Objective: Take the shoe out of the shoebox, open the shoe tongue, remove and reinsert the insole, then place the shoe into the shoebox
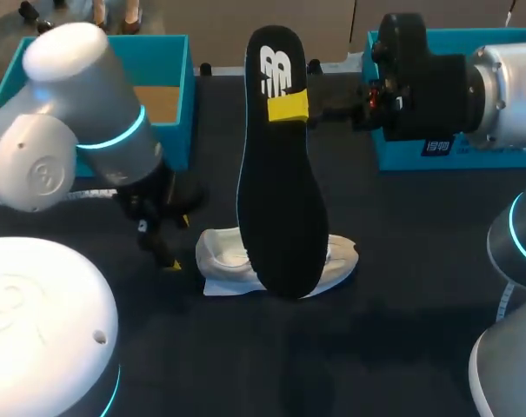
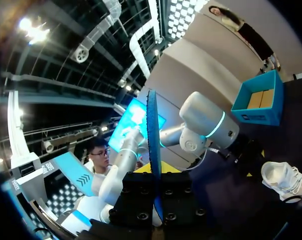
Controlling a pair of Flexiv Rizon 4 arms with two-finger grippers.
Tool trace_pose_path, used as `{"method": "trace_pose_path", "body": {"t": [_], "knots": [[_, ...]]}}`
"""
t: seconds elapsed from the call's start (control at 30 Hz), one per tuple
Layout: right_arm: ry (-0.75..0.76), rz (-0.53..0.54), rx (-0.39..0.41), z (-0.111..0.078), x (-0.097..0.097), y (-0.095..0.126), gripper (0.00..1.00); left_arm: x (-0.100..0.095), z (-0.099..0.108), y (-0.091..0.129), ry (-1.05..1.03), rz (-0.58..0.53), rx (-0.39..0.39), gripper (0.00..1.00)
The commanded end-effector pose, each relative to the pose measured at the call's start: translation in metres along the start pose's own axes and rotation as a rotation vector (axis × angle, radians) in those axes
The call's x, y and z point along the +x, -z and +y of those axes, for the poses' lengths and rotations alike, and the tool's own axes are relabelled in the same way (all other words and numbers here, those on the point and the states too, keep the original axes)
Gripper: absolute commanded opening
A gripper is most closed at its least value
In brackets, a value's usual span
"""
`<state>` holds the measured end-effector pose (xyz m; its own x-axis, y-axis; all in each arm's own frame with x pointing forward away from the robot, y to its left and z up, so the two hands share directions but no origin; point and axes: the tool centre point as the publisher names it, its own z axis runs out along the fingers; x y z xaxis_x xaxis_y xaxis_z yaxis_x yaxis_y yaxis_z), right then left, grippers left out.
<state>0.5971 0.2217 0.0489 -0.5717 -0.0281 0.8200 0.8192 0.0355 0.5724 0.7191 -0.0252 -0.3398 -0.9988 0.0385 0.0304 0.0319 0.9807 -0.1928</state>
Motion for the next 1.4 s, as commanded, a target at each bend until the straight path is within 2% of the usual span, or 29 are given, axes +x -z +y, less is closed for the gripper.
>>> {"method": "trace_pose_path", "body": {"t": [0.03,0.43,0.77,1.4], "knots": [[0.000,0.001,-0.002,0.000,-0.001,-0.003,0.00,0.004,-0.014,0.000,0.028,-0.019,-0.075,1.00],[0.000,0.001,-0.002,0.000,-0.001,-0.003,0.00,-0.003,-0.023,-0.005,0.059,-0.062,-0.123,1.00],[0.000,0.001,-0.002,0.000,-0.001,-0.003,0.00,-0.006,-0.037,-0.002,0.053,-0.075,-0.124,1.00],[0.000,0.001,-0.002,0.000,-0.001,-0.003,0.00,-0.009,-0.041,-0.005,0.044,-0.078,-0.138,1.00]]}}
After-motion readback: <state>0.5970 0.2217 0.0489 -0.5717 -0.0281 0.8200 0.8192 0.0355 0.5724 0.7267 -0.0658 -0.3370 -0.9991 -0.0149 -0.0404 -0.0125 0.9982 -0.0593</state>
